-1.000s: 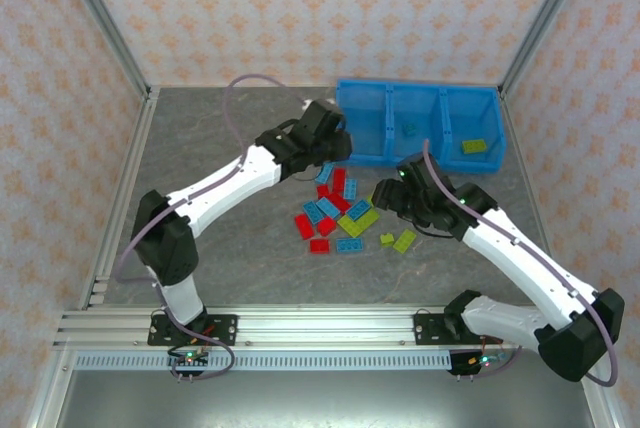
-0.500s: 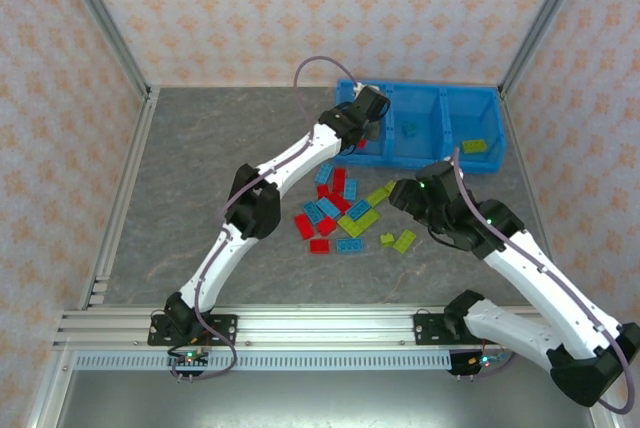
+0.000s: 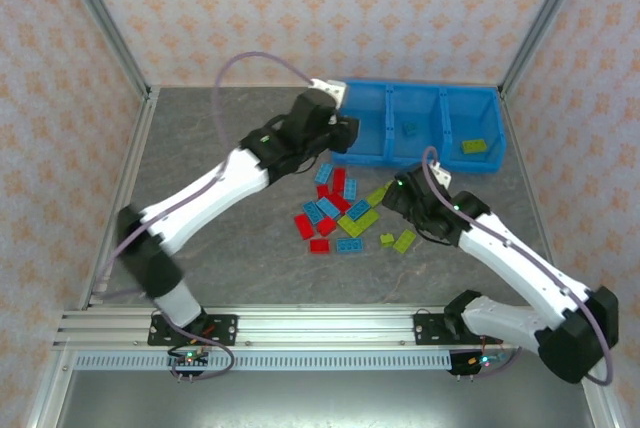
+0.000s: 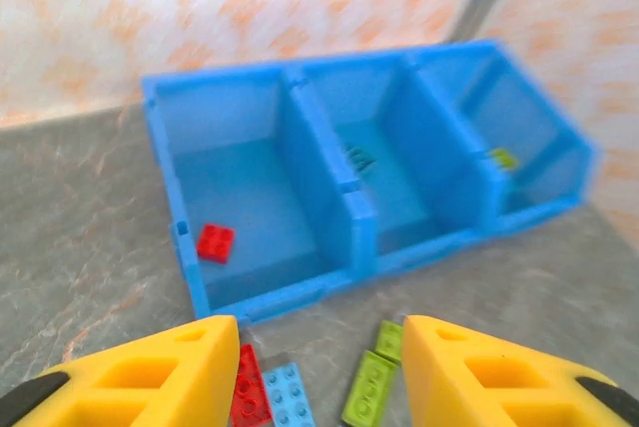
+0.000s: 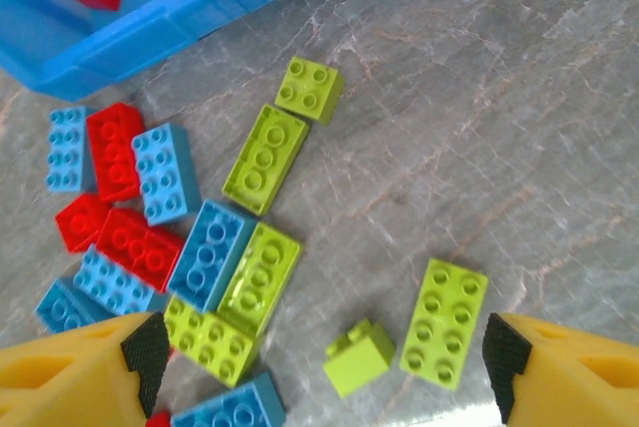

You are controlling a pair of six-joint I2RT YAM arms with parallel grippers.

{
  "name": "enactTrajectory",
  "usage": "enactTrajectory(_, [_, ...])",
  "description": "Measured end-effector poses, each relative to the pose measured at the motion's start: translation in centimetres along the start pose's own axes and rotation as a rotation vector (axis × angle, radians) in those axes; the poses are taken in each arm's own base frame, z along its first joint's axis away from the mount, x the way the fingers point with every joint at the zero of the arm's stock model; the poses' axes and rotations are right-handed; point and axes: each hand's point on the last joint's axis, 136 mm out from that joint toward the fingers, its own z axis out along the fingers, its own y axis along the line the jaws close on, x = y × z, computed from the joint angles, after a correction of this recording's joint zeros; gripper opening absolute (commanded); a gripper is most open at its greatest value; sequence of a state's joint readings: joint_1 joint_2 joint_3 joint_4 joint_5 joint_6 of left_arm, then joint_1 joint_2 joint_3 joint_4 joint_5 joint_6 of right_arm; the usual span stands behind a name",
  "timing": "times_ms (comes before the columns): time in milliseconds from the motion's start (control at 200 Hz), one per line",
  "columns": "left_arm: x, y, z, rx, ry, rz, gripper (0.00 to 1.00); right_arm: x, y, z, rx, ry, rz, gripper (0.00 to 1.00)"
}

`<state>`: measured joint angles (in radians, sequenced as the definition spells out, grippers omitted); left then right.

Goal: Sort the legos into containers by color

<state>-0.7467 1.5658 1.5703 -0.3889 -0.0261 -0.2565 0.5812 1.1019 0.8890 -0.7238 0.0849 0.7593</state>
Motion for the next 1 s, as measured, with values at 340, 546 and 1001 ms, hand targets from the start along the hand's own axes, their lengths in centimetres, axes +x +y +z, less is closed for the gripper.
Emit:
enactTrajectory(340, [6.0, 1.1, -12.5, 0.133, -0.01, 0.384, 0.74, -2.0, 0.9, 11.5, 0.179, 0.109, 0.013, 0.79])
enactTrajectory(546, [11.2, 3.0, -13.7, 0.143, 0.081, 0.562, 0.87, -2.3, 1.4, 15.7, 0.202, 0.118, 0.008, 0.7])
enactTrajectory(1001, [11.4, 2.5, -13.9, 0.18, 0.074, 0.638, 0.91, -0.8, -0.9, 15.7, 0.198, 0.088, 0.057, 0.3])
